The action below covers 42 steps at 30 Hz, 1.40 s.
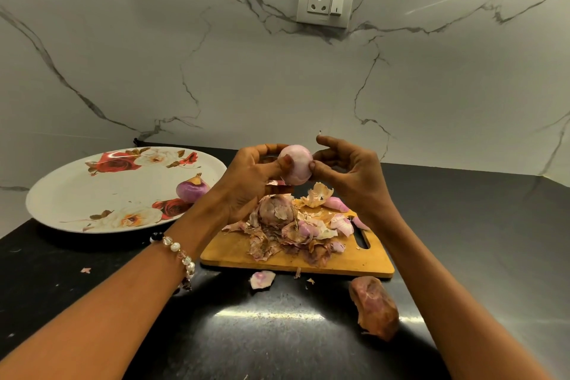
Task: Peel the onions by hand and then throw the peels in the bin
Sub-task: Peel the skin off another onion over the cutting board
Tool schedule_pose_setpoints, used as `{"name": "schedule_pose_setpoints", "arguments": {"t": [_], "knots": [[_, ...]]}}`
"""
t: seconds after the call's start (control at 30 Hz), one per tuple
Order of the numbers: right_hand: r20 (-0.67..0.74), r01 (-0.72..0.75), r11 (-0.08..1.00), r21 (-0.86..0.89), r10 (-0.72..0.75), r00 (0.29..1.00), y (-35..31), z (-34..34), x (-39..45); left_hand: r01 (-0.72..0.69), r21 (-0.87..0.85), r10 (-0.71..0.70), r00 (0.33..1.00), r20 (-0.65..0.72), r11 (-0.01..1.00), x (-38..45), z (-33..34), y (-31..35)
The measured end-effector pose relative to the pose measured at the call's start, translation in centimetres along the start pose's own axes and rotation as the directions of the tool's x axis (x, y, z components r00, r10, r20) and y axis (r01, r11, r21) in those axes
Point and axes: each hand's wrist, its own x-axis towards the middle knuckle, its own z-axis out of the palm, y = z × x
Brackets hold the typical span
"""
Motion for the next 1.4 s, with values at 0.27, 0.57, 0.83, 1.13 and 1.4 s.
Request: {"name": "schedule_pose_setpoints", "arguments": {"t": [0.27,0.57,0.83,1.13,1.4], "knots": [[-0.213,0.068,0.99,-0.124,-0.093,0.973,0.1,1.2,-0.3,-0.035,-0.018,0.036,0.999,0.03,0.999,-0.3,1.0,0.0],[-0.033,-0.059,0.988,0.144,0.065,0.997,-0.6,-0.2,0.1,-0.043,-0.01,0.043,0.999,-0.004,0.999,0.2,1.0,0.2],[-0.02,0.062,0.994,-0.093,-0.064,0.998,0.0,-0.4,0.1,-0.079,0.17,0.079,0.997,0.011,0.982,0.2,0.7,-0.1],[-0.052,0.196,0.922,-0.333,-0.226,0.973,-0.4,0.7,0.0,-0.133,0.221,0.125,0.991,0.05,0.966,0.3,0.8,-0.3],[-0.233,0.068,0.97,-0.234,-0.124,0.965,-0.3,0.4,0.3,-0.142,0.158,0.133,0.989,0.067,0.977,0.2,1.2,0.0]]}}
